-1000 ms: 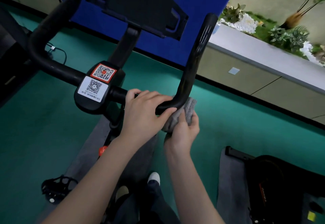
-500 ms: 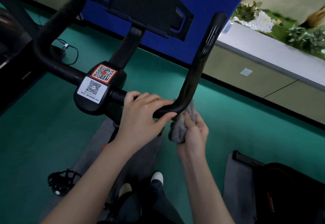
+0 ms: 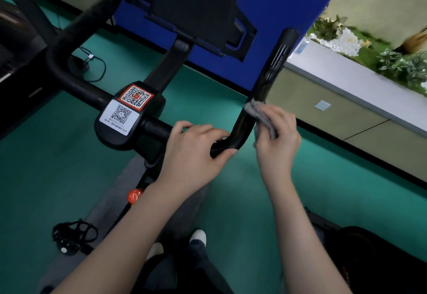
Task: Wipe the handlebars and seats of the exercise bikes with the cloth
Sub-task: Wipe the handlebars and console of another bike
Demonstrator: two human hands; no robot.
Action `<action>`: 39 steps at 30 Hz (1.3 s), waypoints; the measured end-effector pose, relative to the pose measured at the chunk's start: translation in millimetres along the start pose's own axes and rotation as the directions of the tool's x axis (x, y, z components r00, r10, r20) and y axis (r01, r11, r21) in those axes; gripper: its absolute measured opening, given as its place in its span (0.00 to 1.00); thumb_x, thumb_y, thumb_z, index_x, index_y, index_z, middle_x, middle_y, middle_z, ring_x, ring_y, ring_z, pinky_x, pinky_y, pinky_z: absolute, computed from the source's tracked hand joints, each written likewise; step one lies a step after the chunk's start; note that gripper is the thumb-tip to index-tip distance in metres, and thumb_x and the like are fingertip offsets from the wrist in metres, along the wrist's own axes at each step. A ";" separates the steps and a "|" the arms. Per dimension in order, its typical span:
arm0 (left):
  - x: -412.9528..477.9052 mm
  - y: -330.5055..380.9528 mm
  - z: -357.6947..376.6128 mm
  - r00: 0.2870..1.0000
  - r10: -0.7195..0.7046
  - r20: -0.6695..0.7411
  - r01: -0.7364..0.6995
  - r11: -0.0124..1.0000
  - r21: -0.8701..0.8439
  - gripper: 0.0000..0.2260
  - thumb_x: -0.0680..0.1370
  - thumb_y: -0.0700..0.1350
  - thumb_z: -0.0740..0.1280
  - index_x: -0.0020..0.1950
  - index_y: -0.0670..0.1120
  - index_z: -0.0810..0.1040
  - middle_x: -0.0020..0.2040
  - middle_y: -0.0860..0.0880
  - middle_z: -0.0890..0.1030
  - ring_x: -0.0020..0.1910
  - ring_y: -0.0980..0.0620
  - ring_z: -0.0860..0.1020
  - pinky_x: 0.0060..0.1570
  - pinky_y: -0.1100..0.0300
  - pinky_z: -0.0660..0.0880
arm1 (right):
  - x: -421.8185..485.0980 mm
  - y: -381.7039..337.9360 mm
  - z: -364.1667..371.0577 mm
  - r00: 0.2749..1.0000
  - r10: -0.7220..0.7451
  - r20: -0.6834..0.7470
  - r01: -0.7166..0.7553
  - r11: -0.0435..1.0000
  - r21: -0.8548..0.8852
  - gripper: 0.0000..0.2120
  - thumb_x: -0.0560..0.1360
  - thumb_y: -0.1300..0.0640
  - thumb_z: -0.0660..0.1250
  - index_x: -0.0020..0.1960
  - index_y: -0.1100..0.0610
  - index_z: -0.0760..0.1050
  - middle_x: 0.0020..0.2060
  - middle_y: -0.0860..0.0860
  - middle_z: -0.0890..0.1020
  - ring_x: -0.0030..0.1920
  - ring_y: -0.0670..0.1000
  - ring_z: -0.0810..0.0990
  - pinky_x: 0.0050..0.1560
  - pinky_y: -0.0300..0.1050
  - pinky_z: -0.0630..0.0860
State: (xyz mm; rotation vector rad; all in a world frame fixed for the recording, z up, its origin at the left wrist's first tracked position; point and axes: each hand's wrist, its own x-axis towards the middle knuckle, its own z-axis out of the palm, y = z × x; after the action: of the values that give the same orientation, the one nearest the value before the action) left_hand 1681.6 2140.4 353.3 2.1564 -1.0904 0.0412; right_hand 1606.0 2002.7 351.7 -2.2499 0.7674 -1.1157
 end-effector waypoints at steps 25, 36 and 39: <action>-4.5 -4.8 2.7 0.996 -0.026 -0.082 0.015 0.991 -0.134 0.13 0.67 0.59 0.71 0.44 0.52 0.85 0.38 0.56 0.83 0.36 0.54 0.79 0.45 0.58 0.63 | 114.0 -47.6 21.3 0.263 0.013 0.965 0.478 0.866 -0.143 0.05 0.72 0.60 0.68 0.46 0.53 0.81 0.35 0.50 0.83 0.40 0.49 0.81 0.40 0.47 0.79; -3.6 -5.9 0.7 0.998 -0.004 -0.070 -0.005 0.992 -0.128 0.14 0.67 0.60 0.70 0.45 0.52 0.85 0.38 0.56 0.83 0.36 0.54 0.79 0.44 0.62 0.56 | 112.9 -63.1 50.3 0.044 0.248 0.968 0.589 0.776 -0.225 0.08 0.69 0.62 0.69 0.41 0.50 0.81 0.37 0.48 0.83 0.39 0.51 0.81 0.39 0.48 0.80; -3.3 -7.0 -0.4 0.999 -0.002 -0.051 -0.005 0.991 -0.136 0.14 0.68 0.60 0.70 0.45 0.53 0.85 0.38 0.56 0.83 0.36 0.55 0.78 0.44 0.61 0.57 | 128.2 -60.9 55.4 0.128 0.309 0.942 0.626 0.712 -0.318 0.11 0.69 0.67 0.67 0.37 0.52 0.79 0.33 0.51 0.79 0.33 0.55 0.78 0.30 0.45 0.73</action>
State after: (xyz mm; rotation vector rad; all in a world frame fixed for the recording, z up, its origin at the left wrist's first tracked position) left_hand 1684.6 2145.7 348.5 2.0222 -1.0355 0.0217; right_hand 1731.9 1969.6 430.9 -2.9422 0.2158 1.0592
